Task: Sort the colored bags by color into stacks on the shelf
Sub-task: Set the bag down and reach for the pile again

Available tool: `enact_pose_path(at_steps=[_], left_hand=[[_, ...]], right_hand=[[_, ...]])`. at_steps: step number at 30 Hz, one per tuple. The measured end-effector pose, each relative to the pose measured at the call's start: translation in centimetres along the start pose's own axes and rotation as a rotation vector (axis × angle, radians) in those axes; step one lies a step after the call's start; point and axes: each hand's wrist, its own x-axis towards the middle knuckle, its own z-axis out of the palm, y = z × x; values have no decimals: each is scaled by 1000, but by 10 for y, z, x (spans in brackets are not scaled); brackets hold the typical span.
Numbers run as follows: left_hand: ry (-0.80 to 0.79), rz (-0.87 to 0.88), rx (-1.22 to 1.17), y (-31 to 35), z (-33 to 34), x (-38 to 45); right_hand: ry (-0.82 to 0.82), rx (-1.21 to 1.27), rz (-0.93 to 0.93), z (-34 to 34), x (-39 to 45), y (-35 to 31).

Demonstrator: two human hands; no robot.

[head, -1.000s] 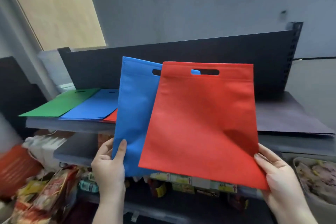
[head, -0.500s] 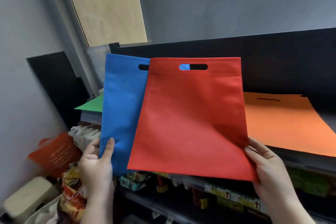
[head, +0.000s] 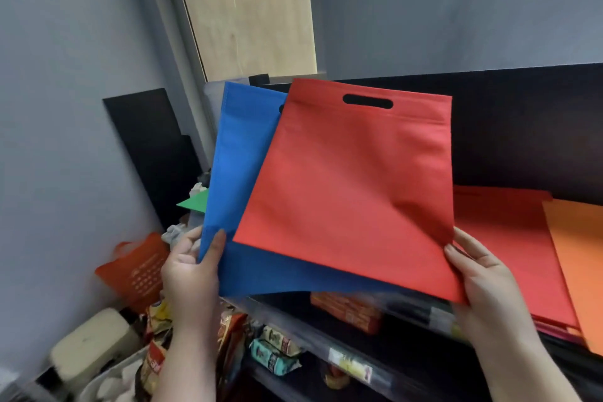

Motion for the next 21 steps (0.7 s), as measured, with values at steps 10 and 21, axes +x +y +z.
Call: enact_pose_path(at_steps=[10, 21], left_hand=[[-65, 2, -69, -29, 16, 89], [-388, -130, -41, -89, 75, 165]], right_hand=[[14, 29, -144, 48, 56, 11], [251, -17, -301, 59, 50, 3]])
